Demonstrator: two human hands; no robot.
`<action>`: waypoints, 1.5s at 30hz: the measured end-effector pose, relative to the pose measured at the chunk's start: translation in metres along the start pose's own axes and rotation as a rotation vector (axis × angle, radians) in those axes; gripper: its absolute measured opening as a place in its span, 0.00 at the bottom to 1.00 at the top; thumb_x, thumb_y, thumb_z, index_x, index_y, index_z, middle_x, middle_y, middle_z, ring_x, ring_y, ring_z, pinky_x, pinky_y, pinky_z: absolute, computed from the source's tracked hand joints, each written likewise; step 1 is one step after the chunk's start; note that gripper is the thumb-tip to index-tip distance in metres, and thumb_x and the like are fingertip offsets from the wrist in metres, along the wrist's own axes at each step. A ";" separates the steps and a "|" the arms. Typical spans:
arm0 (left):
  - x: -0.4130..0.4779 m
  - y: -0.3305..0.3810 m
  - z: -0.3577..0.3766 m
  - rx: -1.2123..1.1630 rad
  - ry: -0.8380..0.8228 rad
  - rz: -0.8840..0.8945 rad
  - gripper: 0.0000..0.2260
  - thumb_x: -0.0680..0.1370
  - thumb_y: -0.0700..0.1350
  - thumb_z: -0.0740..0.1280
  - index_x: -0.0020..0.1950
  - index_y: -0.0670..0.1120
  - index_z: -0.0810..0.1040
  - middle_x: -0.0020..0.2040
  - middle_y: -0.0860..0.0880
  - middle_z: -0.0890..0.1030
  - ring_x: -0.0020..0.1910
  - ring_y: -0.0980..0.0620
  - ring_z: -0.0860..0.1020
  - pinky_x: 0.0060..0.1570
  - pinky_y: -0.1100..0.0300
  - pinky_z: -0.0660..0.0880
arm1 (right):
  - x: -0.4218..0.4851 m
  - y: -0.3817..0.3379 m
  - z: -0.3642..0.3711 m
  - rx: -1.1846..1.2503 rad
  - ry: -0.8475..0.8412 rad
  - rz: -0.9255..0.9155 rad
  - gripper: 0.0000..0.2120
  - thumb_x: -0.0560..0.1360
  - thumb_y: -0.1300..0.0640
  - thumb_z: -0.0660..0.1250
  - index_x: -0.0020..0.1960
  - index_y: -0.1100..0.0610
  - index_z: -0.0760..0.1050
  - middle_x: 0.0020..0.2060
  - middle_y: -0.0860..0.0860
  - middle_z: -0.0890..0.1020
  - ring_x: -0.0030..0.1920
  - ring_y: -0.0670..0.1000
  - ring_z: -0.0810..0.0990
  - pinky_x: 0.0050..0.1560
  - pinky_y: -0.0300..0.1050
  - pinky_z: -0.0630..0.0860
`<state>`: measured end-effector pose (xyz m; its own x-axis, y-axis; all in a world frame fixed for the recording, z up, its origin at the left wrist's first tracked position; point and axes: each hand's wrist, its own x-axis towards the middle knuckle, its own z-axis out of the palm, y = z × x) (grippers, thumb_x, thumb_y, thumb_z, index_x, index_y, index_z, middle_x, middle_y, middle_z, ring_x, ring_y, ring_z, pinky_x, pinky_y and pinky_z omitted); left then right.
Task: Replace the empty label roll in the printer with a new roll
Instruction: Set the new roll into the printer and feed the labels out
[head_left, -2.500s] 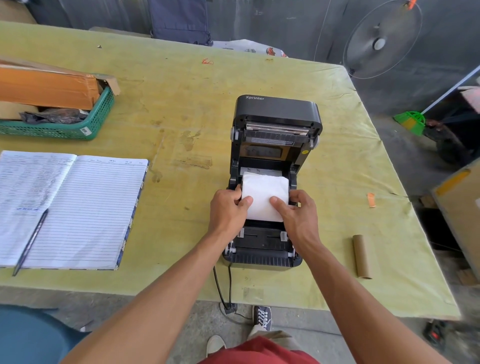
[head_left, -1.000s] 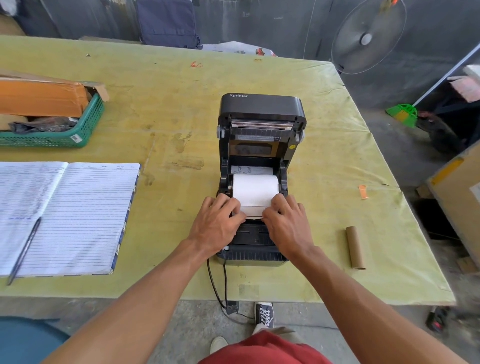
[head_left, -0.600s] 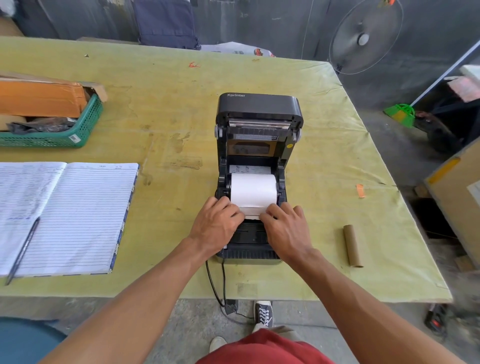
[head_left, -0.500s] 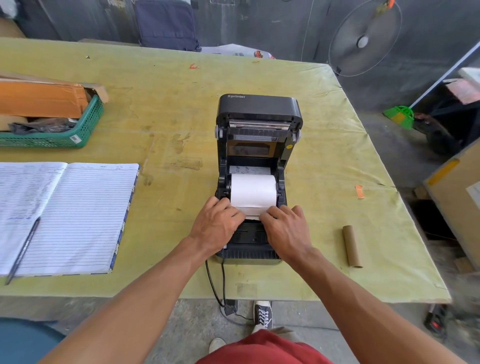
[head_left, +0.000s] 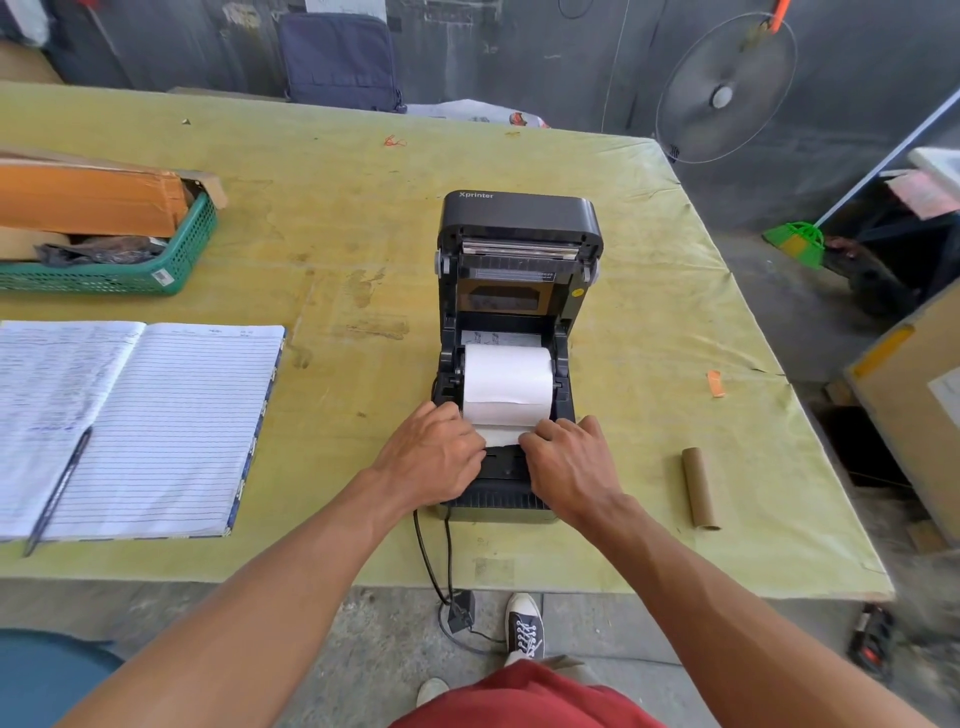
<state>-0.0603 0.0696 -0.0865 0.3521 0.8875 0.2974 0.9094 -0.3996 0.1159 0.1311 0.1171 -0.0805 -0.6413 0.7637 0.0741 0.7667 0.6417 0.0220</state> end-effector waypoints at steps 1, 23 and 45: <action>-0.002 0.000 0.002 0.002 -0.001 -0.008 0.12 0.78 0.48 0.63 0.39 0.46 0.82 0.36 0.50 0.81 0.40 0.49 0.73 0.39 0.54 0.69 | -0.001 0.000 0.001 0.001 -0.002 -0.004 0.07 0.70 0.64 0.71 0.37 0.56 0.76 0.34 0.52 0.79 0.33 0.56 0.76 0.41 0.48 0.63; 0.011 0.016 0.003 0.118 -0.130 -0.186 0.11 0.80 0.40 0.60 0.46 0.49 0.82 0.40 0.51 0.79 0.42 0.50 0.70 0.41 0.56 0.56 | 0.009 0.009 -0.001 0.041 -0.054 -0.099 0.06 0.80 0.61 0.63 0.48 0.56 0.78 0.41 0.52 0.79 0.45 0.57 0.76 0.44 0.49 0.62; 0.005 0.026 -0.001 0.135 -0.089 -0.176 0.10 0.79 0.39 0.62 0.44 0.47 0.82 0.39 0.50 0.80 0.43 0.49 0.72 0.46 0.55 0.67 | -0.002 0.011 0.007 0.031 -0.027 -0.145 0.07 0.79 0.65 0.61 0.49 0.58 0.77 0.43 0.54 0.79 0.37 0.58 0.77 0.49 0.50 0.68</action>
<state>-0.0352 0.0631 -0.0810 0.1982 0.9598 0.1986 0.9777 -0.2079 0.0291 0.1409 0.1227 -0.0874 -0.7459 0.6644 0.0457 0.6651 0.7467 -0.0003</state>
